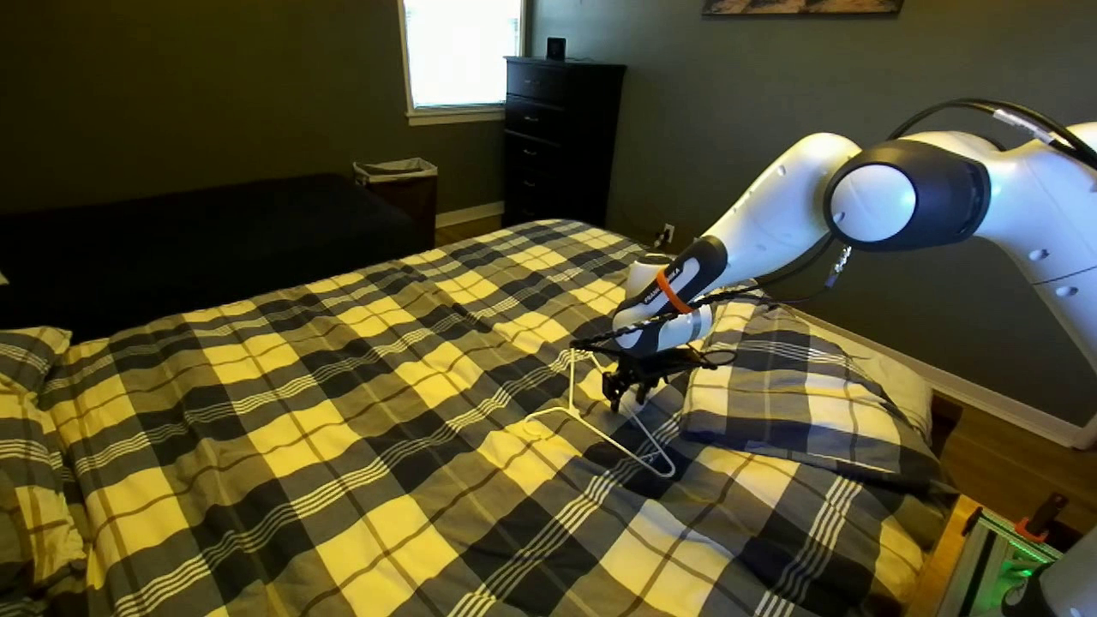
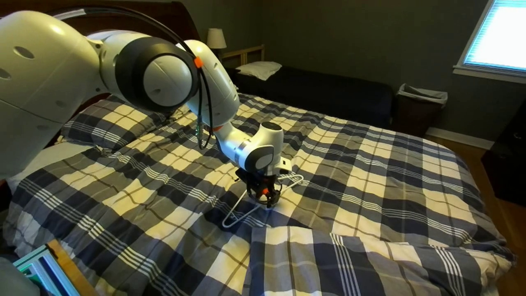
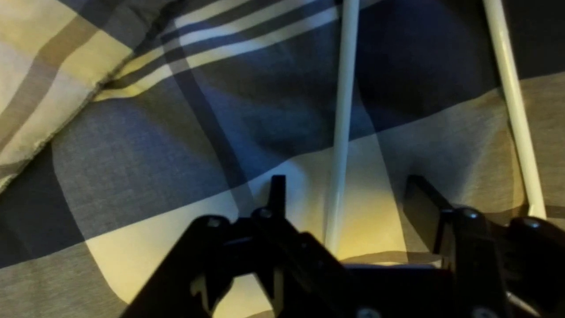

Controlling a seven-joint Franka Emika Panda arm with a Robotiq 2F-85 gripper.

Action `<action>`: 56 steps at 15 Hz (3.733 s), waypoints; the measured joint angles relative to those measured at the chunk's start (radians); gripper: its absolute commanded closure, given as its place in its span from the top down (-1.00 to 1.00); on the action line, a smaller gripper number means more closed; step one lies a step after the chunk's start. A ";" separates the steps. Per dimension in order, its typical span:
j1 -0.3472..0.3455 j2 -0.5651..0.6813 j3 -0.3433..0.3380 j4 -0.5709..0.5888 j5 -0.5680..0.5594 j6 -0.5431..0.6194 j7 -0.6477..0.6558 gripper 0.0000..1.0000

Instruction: Put the white hanger under the covers then pull the covers on the bottom left corner downwards.

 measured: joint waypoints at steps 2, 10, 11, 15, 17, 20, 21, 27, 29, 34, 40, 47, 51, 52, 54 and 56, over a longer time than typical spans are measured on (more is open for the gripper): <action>0.000 0.008 0.000 0.008 0.000 0.000 0.000 -0.37; 0.000 0.027 0.002 0.035 0.000 0.000 0.001 -0.96; 0.000 0.029 0.002 0.037 0.000 0.000 0.001 -0.96; -0.002 0.030 0.008 0.041 0.004 0.000 0.001 -0.96; -0.005 0.021 0.009 0.039 0.013 0.000 0.001 -0.96; -0.012 -0.017 0.009 0.018 0.025 0.000 0.001 -0.96; -0.016 -0.037 0.008 0.002 0.030 0.001 0.003 -0.96; -0.058 -0.188 -0.023 -0.158 0.074 0.001 0.052 -0.96; -0.079 -0.235 -0.042 -0.217 0.097 0.001 0.065 -0.96; -0.140 -0.356 -0.098 -0.361 0.153 0.028 0.080 -0.82; -0.154 -0.441 -0.132 -0.447 0.154 0.047 0.098 -0.96; -0.219 -0.432 -0.139 -0.435 0.221 0.023 0.099 -0.96; -0.309 -0.431 -0.155 -0.435 0.290 0.003 0.094 -0.96; -0.329 -0.431 -0.158 -0.435 0.309 0.002 0.093 -0.96; -0.367 -0.431 -0.169 -0.429 0.343 0.002 0.092 -0.96; -0.400 -0.431 -0.183 -0.417 0.368 -0.001 0.092 -0.96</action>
